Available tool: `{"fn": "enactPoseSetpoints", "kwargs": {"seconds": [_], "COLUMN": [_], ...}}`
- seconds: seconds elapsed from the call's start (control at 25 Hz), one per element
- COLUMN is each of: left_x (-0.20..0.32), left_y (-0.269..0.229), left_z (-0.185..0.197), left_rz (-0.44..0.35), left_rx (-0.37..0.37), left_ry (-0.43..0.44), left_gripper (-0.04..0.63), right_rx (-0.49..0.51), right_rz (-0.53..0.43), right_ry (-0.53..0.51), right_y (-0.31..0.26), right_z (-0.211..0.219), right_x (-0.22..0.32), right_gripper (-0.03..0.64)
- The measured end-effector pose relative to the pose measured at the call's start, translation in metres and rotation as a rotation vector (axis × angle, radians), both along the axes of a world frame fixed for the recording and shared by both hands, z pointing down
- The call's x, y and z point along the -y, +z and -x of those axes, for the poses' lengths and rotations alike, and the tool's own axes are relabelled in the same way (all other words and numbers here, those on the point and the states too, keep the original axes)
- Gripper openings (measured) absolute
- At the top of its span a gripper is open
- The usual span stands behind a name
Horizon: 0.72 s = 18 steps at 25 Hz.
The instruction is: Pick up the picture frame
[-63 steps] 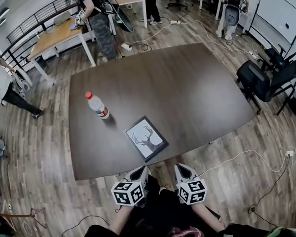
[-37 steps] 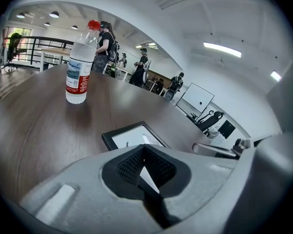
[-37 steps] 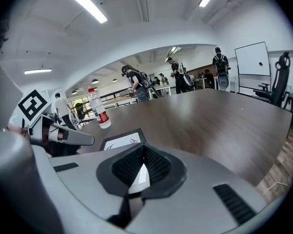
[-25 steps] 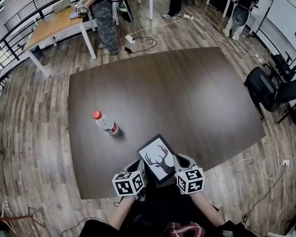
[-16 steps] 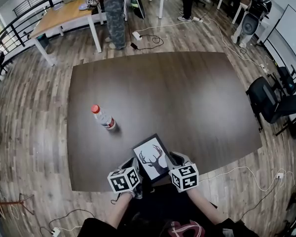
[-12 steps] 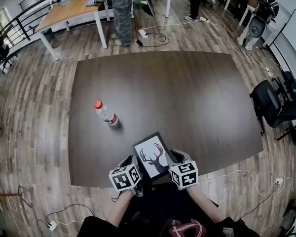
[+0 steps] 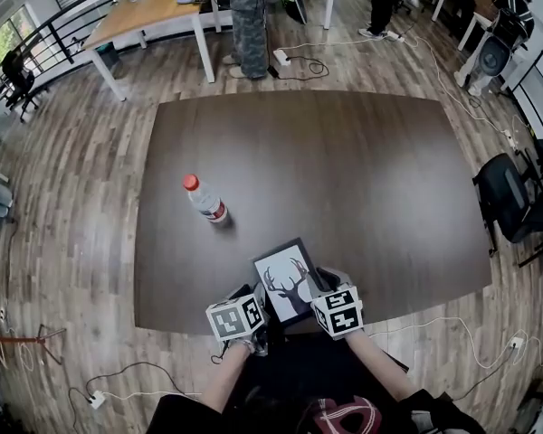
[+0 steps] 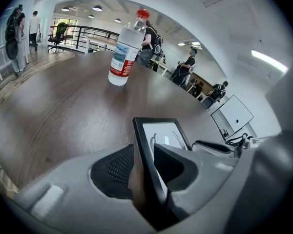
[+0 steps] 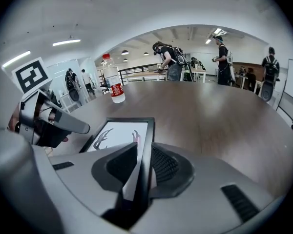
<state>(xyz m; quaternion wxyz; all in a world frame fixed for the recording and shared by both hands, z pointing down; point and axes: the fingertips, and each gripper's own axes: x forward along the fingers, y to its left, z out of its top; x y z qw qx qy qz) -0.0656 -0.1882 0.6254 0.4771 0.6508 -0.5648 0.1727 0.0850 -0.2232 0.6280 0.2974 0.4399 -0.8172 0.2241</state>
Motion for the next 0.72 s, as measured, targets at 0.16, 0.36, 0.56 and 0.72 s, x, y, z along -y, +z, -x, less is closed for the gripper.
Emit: {"fn": "enactPoseSetpoints", "kwargs": {"seconds": [0.16, 0.36, 0.56, 0.72], "left_x": [-0.004, -0.009, -0.012, -0.011], "left_y": [0.003, 0.015, 0.023, 0.024], "left_z": [-0.005, -0.013, -0.023, -0.019], "left_rz": [0.03, 0.093, 0.132, 0.139], "left_rx": [-0.006, -0.006, -0.043, -0.045], "left_ry": [0.005, 0.019, 0.016, 0.003], "left_gripper": [0.133, 0.138, 0.15, 0.152], "right_rx": [0.018, -0.064, -0.091, -0.097], "right_rz": [0.024, 0.025, 0.036, 0.038], "right_ry": [0.002, -0.027, -0.03, -0.038], "right_y": [0.004, 0.012, 0.019, 0.019], "right_z": [0.001, 0.0, -0.003, 0.001], "right_x": [0.003, 0.004, 0.001, 0.0], "right_gripper": [0.092, 0.093, 0.094, 0.089]}}
